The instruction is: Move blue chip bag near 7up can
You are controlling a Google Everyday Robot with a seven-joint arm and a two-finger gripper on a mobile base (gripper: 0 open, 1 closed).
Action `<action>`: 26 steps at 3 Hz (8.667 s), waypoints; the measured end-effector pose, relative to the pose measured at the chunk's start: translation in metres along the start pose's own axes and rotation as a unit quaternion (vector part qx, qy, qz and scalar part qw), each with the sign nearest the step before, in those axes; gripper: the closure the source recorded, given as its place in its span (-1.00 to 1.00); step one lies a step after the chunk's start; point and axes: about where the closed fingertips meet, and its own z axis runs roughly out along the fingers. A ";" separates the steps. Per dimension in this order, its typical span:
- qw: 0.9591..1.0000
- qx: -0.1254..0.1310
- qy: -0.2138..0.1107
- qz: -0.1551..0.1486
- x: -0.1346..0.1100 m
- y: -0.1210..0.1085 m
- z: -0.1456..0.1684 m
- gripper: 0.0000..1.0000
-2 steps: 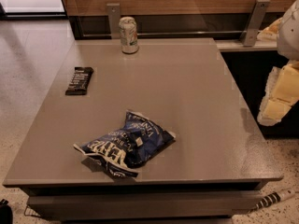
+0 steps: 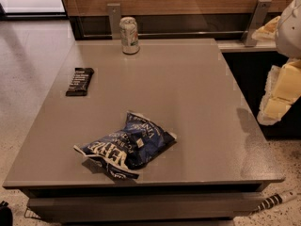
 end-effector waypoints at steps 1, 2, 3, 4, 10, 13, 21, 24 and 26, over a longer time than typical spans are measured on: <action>0.997 -0.035 -0.045 -0.061 -0.031 0.002 0.017 -1.00; 0.988 -0.051 -0.074 -0.123 -0.059 0.012 0.036 -1.00; 0.976 -0.055 -0.106 -0.181 -0.085 0.032 0.056 -1.00; 0.961 -0.048 -0.139 -0.235 -0.109 0.057 0.085 -1.00; 0.927 -0.118 -0.176 -0.308 -0.202 0.104 0.176 -0.99; 0.923 -0.105 -0.162 -0.334 -0.236 0.143 0.179 0.36; 0.924 0.098 -0.105 -0.353 -0.182 -0.043 0.052 1.00; 0.915 0.173 -0.122 -0.343 -0.185 -0.140 0.058 1.00; 0.911 0.187 -0.135 -0.343 -0.181 -0.222 0.078 1.00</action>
Offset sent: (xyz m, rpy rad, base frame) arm 0.0073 0.1104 -0.0544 0.1065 0.0306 0.4983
